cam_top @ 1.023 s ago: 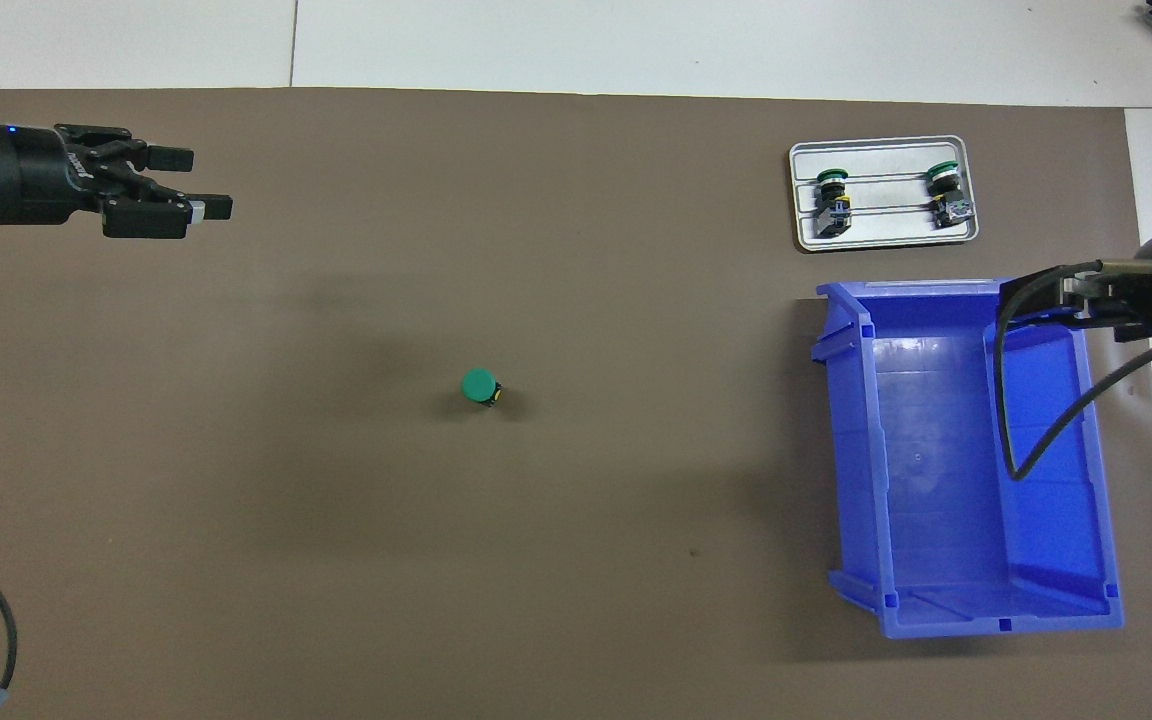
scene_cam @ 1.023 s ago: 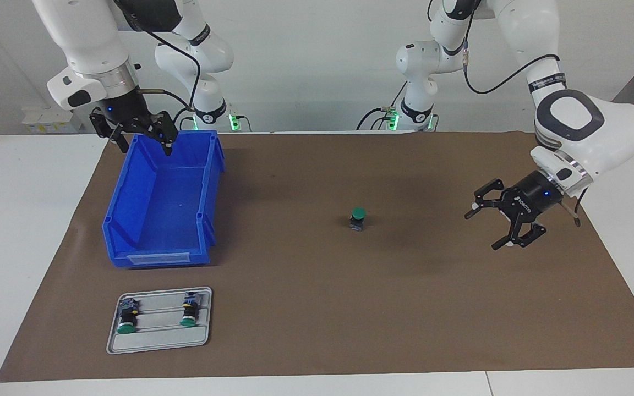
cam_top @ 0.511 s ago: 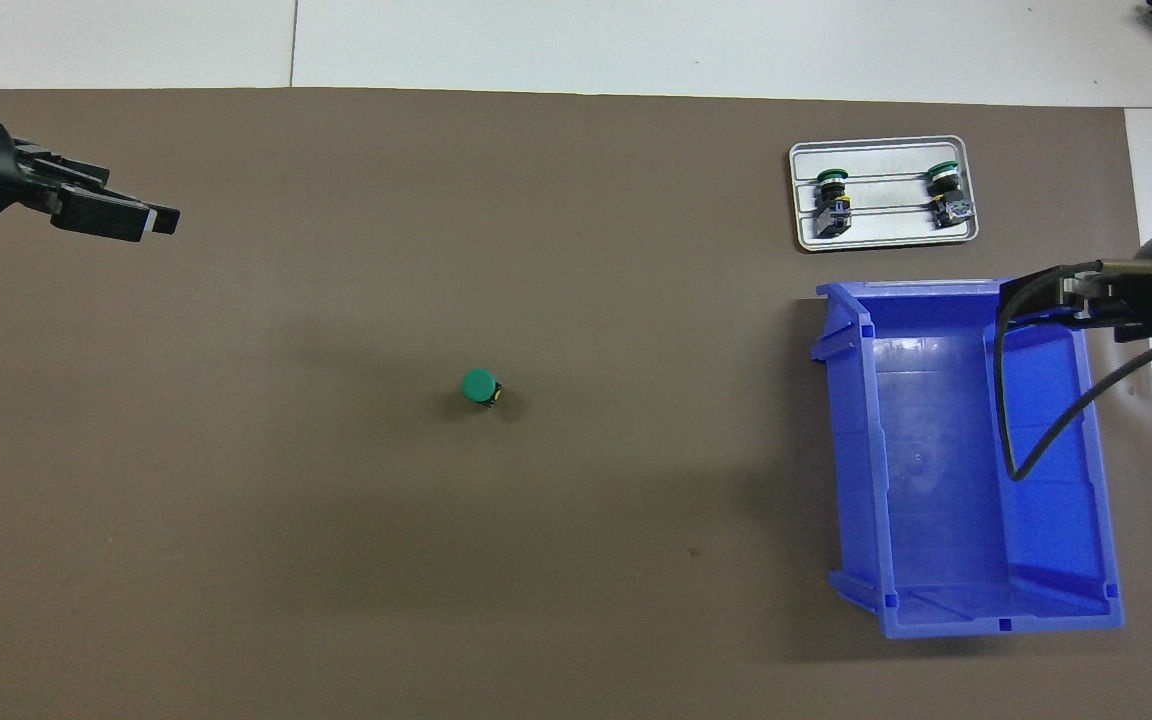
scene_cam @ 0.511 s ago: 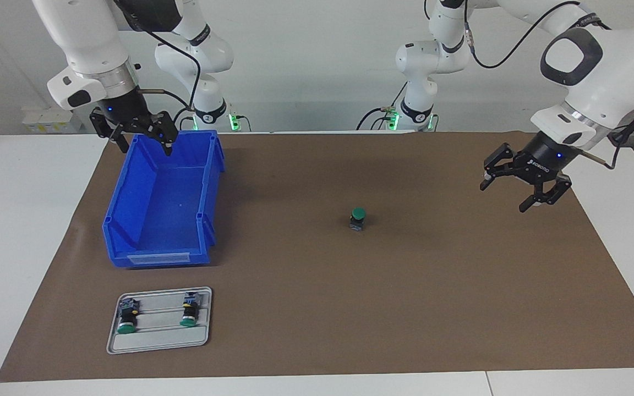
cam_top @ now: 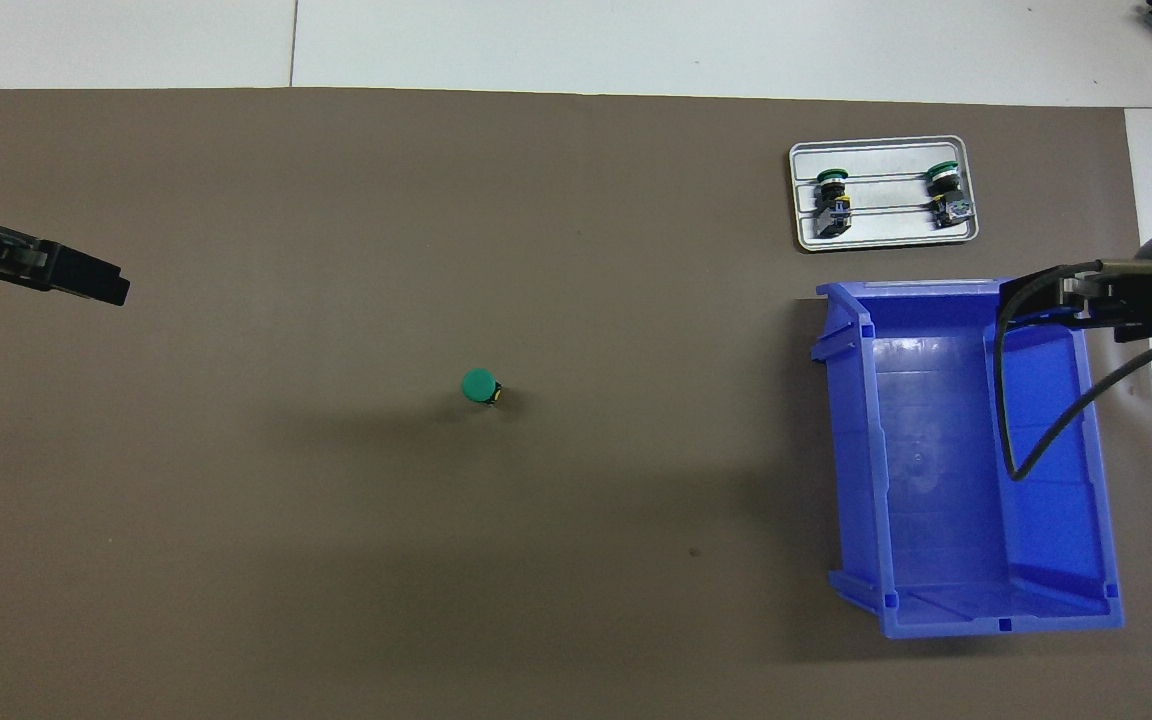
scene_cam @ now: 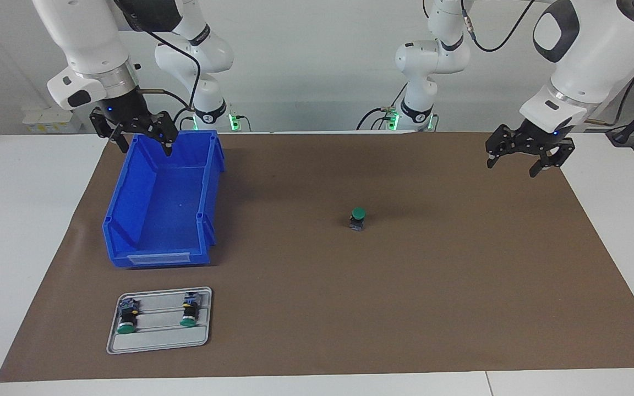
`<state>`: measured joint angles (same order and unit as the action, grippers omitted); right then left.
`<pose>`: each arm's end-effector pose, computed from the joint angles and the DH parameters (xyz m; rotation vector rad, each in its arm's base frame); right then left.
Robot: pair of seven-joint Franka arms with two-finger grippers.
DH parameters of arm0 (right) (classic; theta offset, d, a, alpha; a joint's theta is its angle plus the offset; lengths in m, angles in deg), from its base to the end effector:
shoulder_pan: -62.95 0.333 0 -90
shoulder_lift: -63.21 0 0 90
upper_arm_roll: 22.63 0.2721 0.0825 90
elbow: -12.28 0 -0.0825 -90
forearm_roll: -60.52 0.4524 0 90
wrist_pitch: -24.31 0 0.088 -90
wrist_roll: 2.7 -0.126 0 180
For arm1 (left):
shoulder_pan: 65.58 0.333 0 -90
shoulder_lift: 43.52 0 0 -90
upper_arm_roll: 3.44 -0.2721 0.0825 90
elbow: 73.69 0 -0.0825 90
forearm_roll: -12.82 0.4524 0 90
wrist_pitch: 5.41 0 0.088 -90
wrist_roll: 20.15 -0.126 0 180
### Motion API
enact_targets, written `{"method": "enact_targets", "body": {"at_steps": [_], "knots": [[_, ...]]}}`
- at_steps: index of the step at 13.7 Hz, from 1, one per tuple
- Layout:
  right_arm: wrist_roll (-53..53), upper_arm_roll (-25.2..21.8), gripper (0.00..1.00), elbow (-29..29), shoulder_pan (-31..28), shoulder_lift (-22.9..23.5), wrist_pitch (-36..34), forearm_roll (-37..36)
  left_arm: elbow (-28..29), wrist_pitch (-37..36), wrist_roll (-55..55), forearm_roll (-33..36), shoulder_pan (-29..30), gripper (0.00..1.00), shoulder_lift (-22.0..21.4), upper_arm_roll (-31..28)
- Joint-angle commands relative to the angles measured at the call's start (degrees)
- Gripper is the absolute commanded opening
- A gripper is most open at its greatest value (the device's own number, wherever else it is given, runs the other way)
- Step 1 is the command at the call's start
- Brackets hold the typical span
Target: Place and press button with both arms
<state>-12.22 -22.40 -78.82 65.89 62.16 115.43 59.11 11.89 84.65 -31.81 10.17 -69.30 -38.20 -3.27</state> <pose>0.6195 0.0313 0.5644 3.1142 -0.1724 0.0332 0.6453 -0.0496 0.5445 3.0658 -0.4180 -0.0178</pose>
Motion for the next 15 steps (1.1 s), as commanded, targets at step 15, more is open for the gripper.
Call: {"method": "enact_targets", "body": {"at_steps": [15], "knots": [[0.9,-0.2,1.00,-0.8,0.1,-0.8,-0.1,-0.1,7.3,4.1,8.7,3.9,-0.4,1.00,-5.4,-0.5]]}}
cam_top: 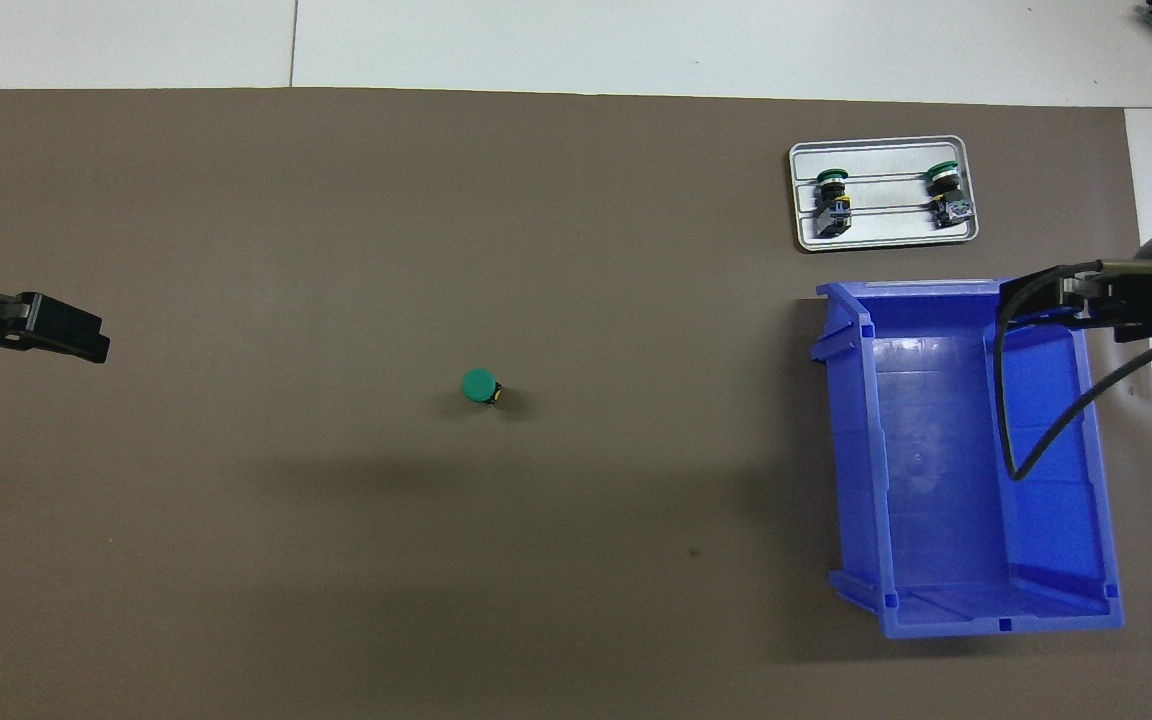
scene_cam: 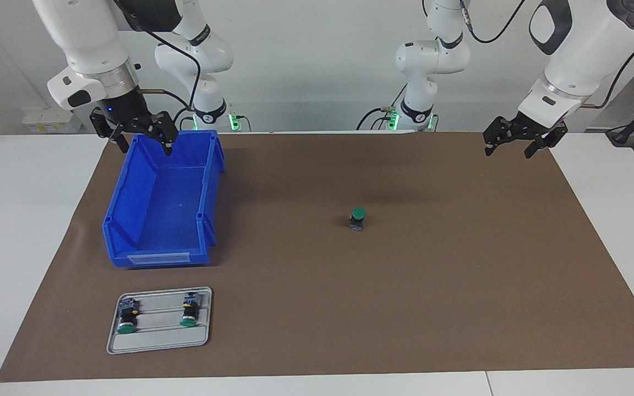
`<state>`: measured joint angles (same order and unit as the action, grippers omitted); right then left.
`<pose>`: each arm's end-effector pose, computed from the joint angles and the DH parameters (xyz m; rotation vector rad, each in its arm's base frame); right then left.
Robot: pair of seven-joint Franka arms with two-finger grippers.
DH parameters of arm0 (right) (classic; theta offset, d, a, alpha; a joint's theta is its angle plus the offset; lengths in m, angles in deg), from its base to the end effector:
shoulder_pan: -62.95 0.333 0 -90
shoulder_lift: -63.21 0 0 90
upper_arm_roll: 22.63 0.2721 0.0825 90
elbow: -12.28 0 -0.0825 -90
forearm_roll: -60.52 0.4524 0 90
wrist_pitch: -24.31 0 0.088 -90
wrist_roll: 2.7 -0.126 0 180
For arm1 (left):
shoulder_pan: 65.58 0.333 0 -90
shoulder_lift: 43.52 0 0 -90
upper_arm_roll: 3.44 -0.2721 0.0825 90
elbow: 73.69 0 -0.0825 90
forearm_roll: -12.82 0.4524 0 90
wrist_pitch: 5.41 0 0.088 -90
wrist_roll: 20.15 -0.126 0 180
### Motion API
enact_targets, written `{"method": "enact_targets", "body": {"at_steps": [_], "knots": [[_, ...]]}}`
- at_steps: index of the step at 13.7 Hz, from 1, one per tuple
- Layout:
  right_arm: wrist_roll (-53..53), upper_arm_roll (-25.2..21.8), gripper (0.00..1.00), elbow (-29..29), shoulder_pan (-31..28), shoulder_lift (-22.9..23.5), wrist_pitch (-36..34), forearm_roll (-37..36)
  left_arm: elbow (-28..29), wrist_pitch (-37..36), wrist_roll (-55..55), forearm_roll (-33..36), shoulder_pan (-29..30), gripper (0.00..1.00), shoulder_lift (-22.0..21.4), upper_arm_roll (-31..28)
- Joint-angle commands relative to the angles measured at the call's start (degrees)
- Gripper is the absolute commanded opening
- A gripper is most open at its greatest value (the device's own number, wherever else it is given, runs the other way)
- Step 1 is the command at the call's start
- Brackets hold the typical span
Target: Place and press button with both arms
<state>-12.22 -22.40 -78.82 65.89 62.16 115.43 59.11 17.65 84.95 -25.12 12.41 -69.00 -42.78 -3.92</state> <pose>0.6195 0.0313 0.5644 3.1142 -0.1724 0.0332 0.6244 -0.0330 0.5415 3.1262 -0.2159 -0.0468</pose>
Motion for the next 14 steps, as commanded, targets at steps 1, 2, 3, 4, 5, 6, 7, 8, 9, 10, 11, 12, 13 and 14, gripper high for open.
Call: {"method": "enact_targets", "body": {"at_steps": [1,2,3,4,5,6,7,8,9,10,11,12,13,14], "knots": [[0.9,-0.2,1.00,-0.7,0.1,-0.8,-0.1,-0.1,1.6,5.0,2.0,1.6,-0.6,1.00,-0.7,0.1],[0.9,-0.2,1.00,-0.8,0.1,-0.8,-0.1,-0.1,1.5,5.3,1.7,1.6,-0.6,1.00,-0.7,0.1],[0.9,-0.2,1.00,-0.7,0.1,-0.8,-0.1,-0.1,1.5,5.4,1.3,1.6,-0.6,1.00,-0.6,0.1],[0.9,-0.2,1.00,-0.7,0.0,-0.8,-0.1,-0.1,1.6,5.4,1.1,1.6,-0.6,1.00,-0.7,0.2],[0.9,-0.2,1.00,-0.8,0.1,-0.8,-0.1,-0.1,1.8,5.5,1.1,1.6,-0.7,1.00,-0.8,0.2],[0.9,-0.2,1.00,-0.7,0.1,-0.8,-0.1,-0.1,1.8,6.0,1.5,1.6,-1.1,0.83,-0.7,0.2],[0.9,-0.2,1.00,-0.7,0.1,-0.8,-0.1,-0.1,1.8,5.7,1.7,1.6,-2.5,0.49,-0.7,0.2],[0.9,-0.2,1.00,-0.8,0.1,-0.8,-0.1,-0.1,2.0,5.4,2.1,1.6,-3.7,0.27,-0.7,0.0],[0.9,-0.1,1.00,-0.8,0.0,-0.8,-0.1,-0.1,2.2,5.4,3.2,1.6,-4.4,0.02,-0.7,0.1],[0.9,-0.2,1.00,-0.7,0.0,-0.8,-0.1,-0.1,2.3,5.9,5.9,1.6,-5.6,0.00,-0.6,0.2],[0.9,-0.1,1.00,-0.8,0.1,-0.8,-0.1,-0.1,2.3,6.3,8.4,1.6,-7.4,0.00,-0.3,0.2],[0.9,-0.2,1.00,-0.7,0.1,-0.8,-0.1,-0.1,2.3,6.9,9.4,1.6,-8.8,0.00,0.2,0.2],[0.9,-0.2,1.00,-0.8,0.1,-0.8,-0.1,-0.1,2.3,7.7,10.3,1.6,-10.5,0.00,0.9,0.1],[0.9,-0.2,1.00,-0.8,0.1,-0.8,-0.1,-0.1,2.3,8.8,13.9,1.6,-12.3,0.00,1.6,0.1]]}}
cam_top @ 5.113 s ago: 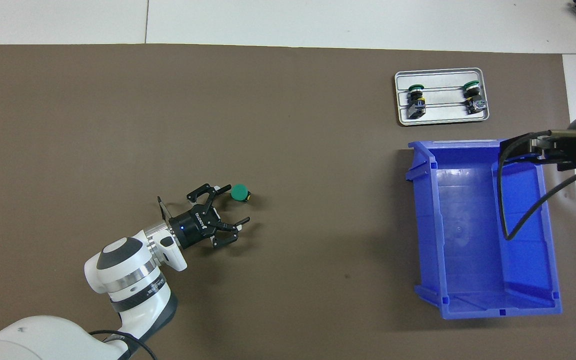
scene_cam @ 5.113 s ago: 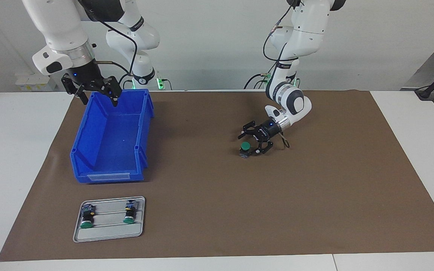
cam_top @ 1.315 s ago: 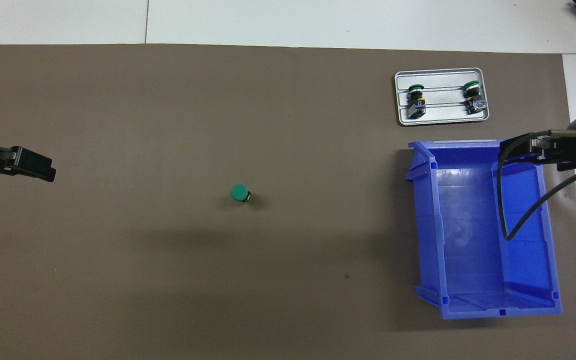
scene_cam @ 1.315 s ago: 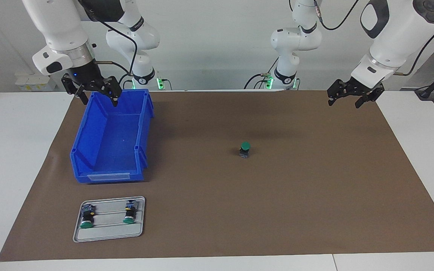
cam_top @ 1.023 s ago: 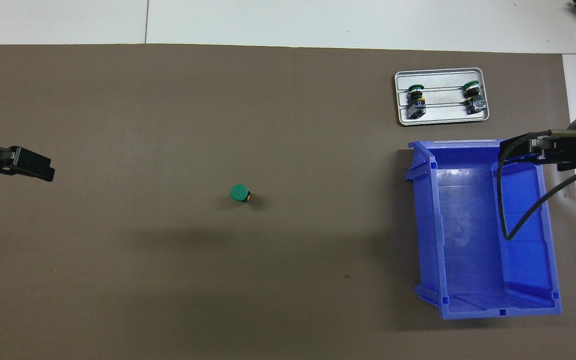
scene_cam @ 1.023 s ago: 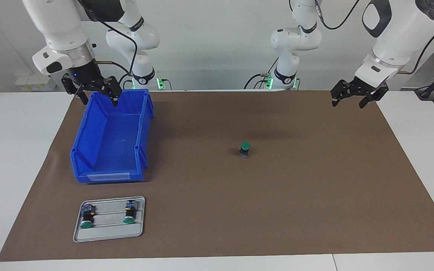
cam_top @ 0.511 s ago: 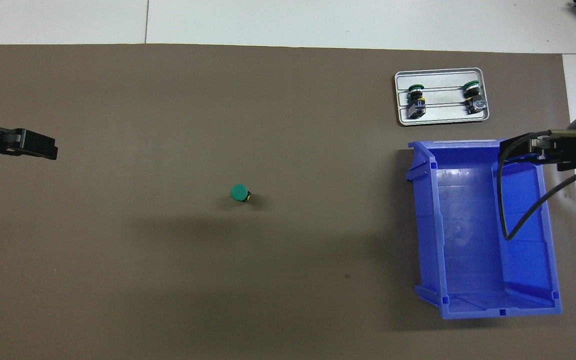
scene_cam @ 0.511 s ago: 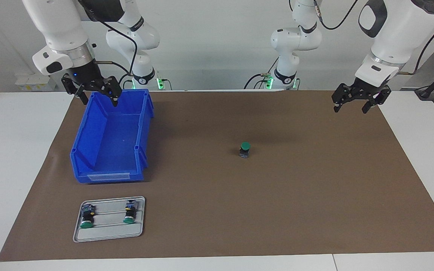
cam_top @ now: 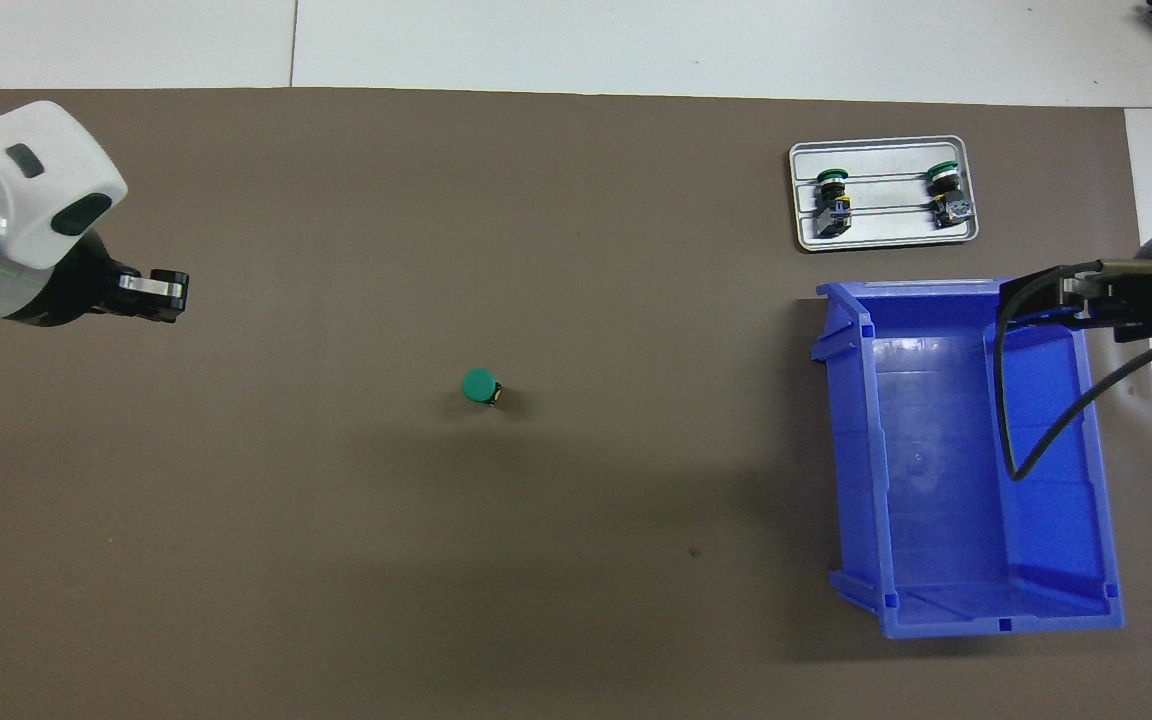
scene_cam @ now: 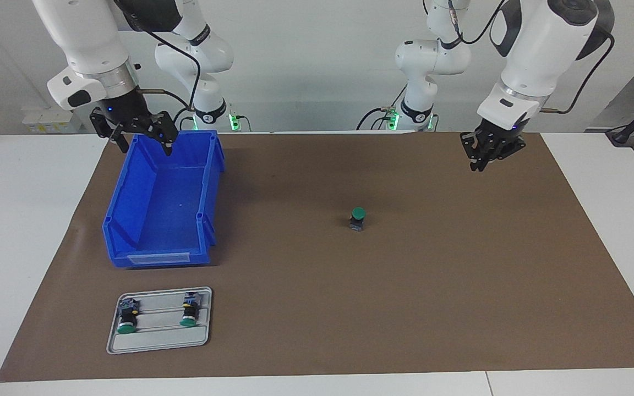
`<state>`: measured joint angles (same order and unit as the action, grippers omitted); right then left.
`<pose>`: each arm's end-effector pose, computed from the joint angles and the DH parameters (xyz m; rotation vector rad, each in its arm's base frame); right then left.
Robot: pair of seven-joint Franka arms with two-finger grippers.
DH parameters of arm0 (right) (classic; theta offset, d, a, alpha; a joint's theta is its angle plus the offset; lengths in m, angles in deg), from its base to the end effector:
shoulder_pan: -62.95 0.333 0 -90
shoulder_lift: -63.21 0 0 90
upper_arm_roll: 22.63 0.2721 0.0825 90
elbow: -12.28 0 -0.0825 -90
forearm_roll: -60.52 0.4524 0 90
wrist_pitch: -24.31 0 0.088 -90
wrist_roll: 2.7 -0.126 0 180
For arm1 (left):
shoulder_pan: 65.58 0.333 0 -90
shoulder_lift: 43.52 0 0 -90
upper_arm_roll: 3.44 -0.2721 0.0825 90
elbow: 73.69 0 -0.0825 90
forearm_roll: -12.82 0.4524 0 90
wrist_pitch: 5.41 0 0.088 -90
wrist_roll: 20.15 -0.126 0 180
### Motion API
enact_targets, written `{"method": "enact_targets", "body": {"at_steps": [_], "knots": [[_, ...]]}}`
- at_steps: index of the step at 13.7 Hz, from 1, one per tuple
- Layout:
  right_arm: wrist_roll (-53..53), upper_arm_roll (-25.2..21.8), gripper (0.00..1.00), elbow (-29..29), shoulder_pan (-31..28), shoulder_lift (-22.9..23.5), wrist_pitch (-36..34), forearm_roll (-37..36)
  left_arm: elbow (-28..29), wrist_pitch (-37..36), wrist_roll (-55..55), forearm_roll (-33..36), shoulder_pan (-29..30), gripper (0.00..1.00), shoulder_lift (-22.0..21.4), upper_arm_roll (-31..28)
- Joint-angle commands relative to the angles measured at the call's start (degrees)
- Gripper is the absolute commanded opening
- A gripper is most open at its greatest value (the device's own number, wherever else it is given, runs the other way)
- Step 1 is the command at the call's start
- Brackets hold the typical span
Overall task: Place and press button with both arms
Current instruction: 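Move the left gripper over the green button and press down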
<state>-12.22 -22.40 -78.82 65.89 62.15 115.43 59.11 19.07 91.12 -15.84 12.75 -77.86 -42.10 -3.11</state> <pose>0.6195 0.0313 0.5645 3.1142 -0.1724 0.0335 0.6241 -0.1397 0.5300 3.1254 -0.2266 0.0633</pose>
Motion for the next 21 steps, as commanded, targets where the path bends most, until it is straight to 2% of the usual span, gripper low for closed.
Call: {"method": "enact_targets", "body": {"at_steps": [1,4,6,10,12,16,21], "knots": [[0.9,-0.2,1.00,-0.8,0.1,-0.8,-0.1,-0.1,0.8,4.6,8.8,1.4,-5.6,0.00,2.3,-0.7],[0.9,-0.2,1.00,-0.8,0.0,-0.8,-0.1,-0.1,1.1,10.7,19.6,1.5,-12.5,0.00,6.7,-0.7],[0.9,-0.1,1.00,-0.7,0.0,-0.8,-0.1,-0.1,2.1,14.8,20.7,1.4,-14.3,0.00,8.9,-0.5],[0.9,-0.1,1.00,-0.8,0.0,-0.8,-0.1,-0.1,10.1,22.9,20.8,1.1,-16.0,0.00,9.6,-0.5],[0.9,-0.2,1.00,-0.8,0.0,-0.8,-0.1,-0.1,12.3,26.0,22.3,1.1,-17.6,0.00,11.4,-0.5],[0.9,-0.1,1.00,-0.7,0.1,-0.8,-0.1,-0.1,15.7,32.0,26.4,1.0,-20.0,0.00,12.4,-0.4],[0.9,-0.2,1.00,-0.8,0.0,-0.8,-0.1,-0.1,16.7,31.1,27.1,1.0,-21.2,0.00,12.7,-0.5]]}}
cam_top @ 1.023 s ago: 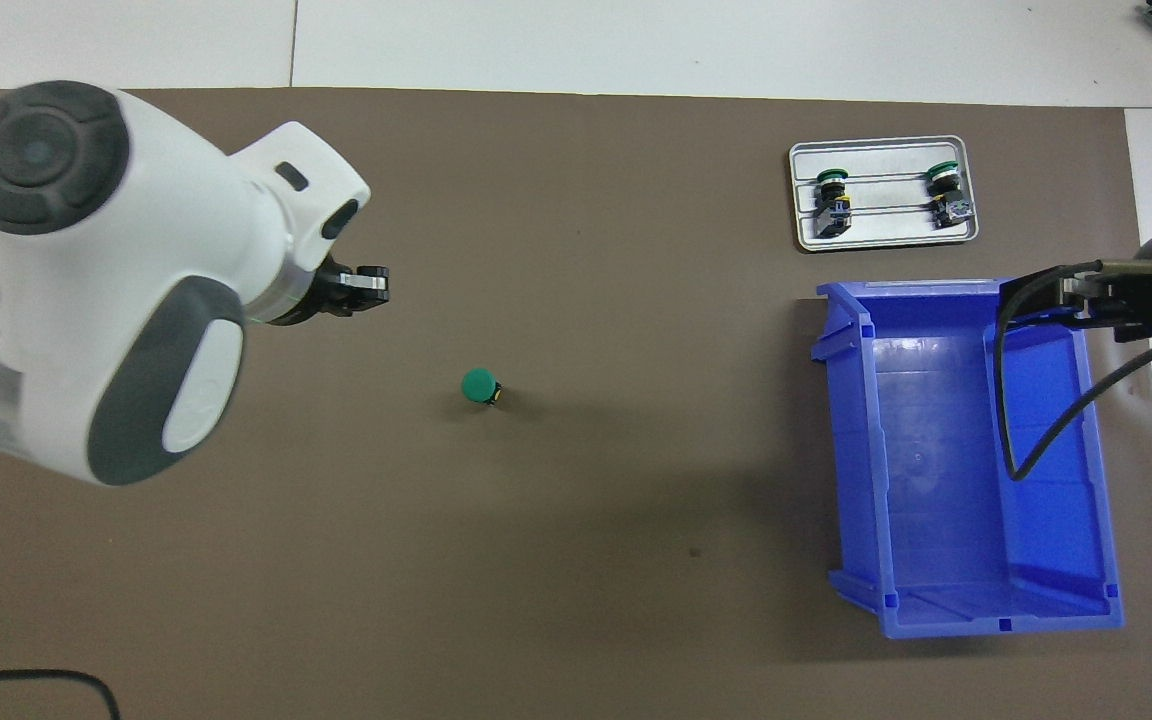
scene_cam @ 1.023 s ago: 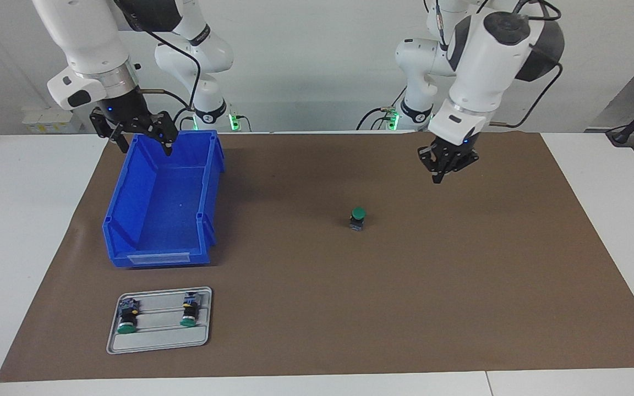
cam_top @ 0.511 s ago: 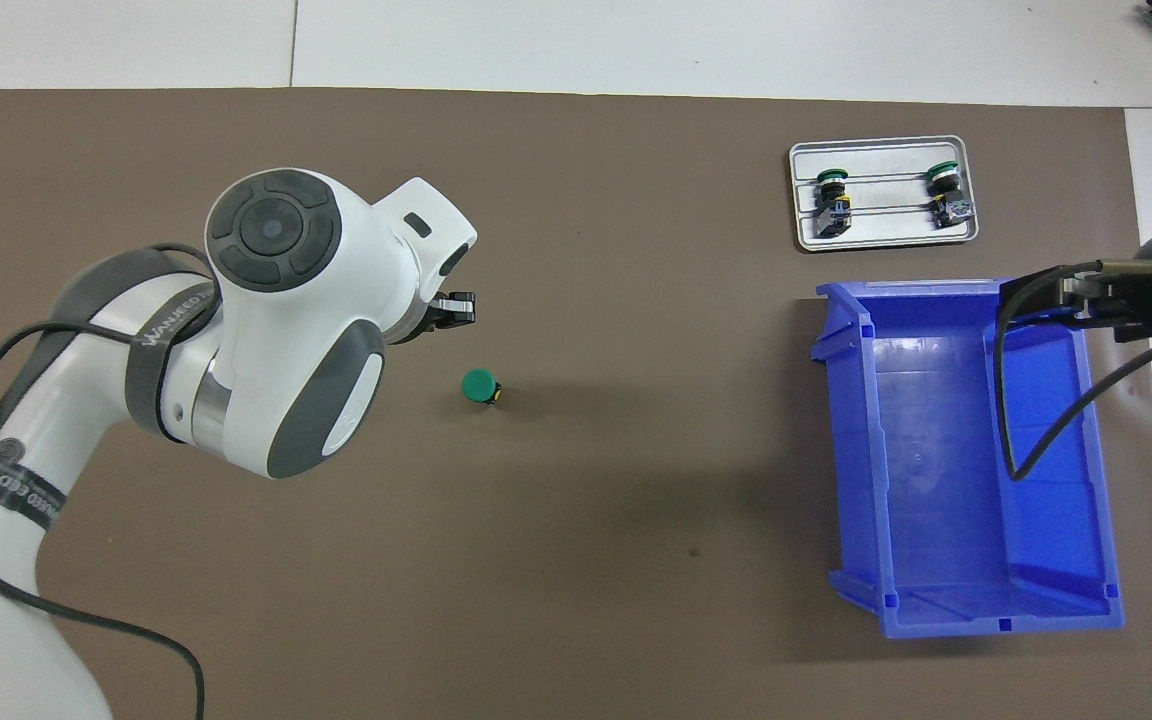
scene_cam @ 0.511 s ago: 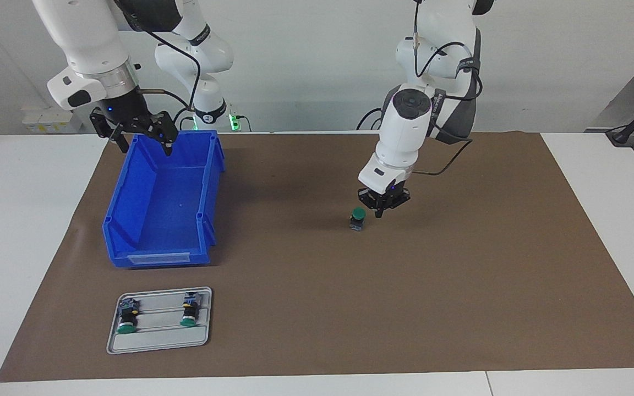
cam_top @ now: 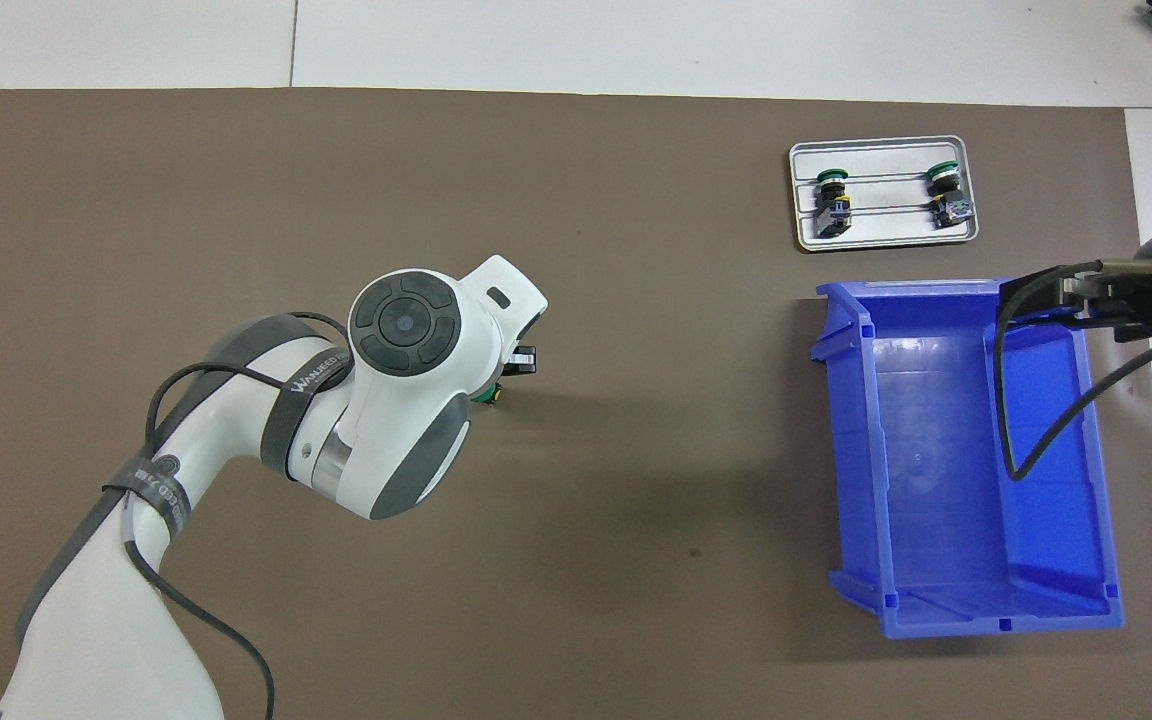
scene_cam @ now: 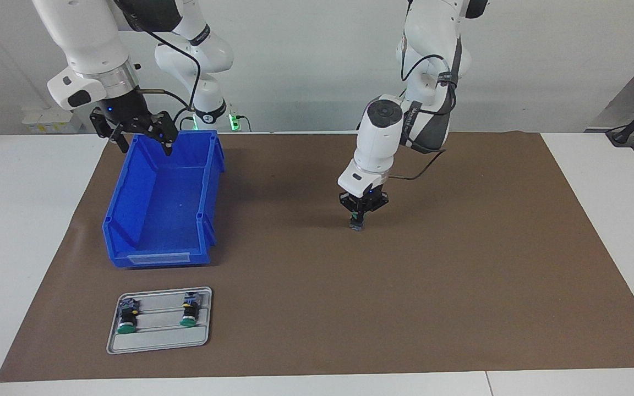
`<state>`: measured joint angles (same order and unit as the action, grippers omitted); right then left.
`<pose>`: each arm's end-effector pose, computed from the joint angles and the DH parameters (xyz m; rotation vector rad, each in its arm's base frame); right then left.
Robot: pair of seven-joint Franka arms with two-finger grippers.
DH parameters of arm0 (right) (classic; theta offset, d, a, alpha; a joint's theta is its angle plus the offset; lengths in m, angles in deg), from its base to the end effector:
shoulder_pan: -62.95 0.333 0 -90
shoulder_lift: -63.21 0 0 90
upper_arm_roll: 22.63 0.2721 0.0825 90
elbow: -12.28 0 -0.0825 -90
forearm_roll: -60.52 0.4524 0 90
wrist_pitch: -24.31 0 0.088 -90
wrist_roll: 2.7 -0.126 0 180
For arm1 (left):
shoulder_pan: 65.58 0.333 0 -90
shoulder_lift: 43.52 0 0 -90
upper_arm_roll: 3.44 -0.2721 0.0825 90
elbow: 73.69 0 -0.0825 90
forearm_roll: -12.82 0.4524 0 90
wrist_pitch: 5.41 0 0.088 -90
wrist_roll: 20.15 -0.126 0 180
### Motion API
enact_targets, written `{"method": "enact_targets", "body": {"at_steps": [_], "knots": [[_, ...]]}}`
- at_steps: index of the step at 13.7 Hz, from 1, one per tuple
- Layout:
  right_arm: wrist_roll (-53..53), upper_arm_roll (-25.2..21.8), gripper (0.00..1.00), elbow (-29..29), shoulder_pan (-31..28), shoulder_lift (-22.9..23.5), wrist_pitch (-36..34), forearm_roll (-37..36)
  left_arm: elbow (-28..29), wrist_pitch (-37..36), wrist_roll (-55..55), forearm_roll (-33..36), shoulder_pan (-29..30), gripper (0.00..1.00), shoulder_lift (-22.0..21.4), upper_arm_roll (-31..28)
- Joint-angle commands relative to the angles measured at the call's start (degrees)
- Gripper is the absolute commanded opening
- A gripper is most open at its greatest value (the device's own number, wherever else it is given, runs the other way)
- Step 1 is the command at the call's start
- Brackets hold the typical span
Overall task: Place and press button with both arms
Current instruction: 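Move the left gripper over the green button and press down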
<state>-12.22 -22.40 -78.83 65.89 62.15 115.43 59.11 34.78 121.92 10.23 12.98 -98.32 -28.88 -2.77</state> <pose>0.6195 0.0313 0.5644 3.1142 -0.1724 0.0332 0.5591 -0.3685 0.2782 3.0995 -0.0837 0.0965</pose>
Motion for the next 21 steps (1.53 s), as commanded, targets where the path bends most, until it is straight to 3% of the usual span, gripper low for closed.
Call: {"method": "enact_targets", "body": {"at_steps": [1,9,15,18,21], "knots": [[0.9,-0.2,1.00,-0.7,0.1,-0.8,-0.1,-0.1,1.0,-0.1,1.0,0.8,-0.7,0.00,-0.5,-0.8],[0.9,-0.2,1.00,-0.7,0.0,-0.8,-0.1,-0.1,1.2,-3.2,1.8,0.7,-0.8,0.00,-0.8,-0.8],[0.9,-0.2,1.00,-0.8,0.1,-0.8,-0.1,-0.1,6.1,2.2,2.0,0.7,-1.5,0.00,-0.7,-0.9],[0.9,-0.1,1.00,-0.7,0.1,-0.8,-0.1,-0.1,3.3,-0.4,2.0,0.7,-1.1,0.00,-0.6,-0.9],[0.9,-0.2,1.00,-0.7,0.0,-0.8,-0.1,-0.1,-6.0,-11.9,1.6,0.6,0.0,0.00,-0.8,-1.4]]}}
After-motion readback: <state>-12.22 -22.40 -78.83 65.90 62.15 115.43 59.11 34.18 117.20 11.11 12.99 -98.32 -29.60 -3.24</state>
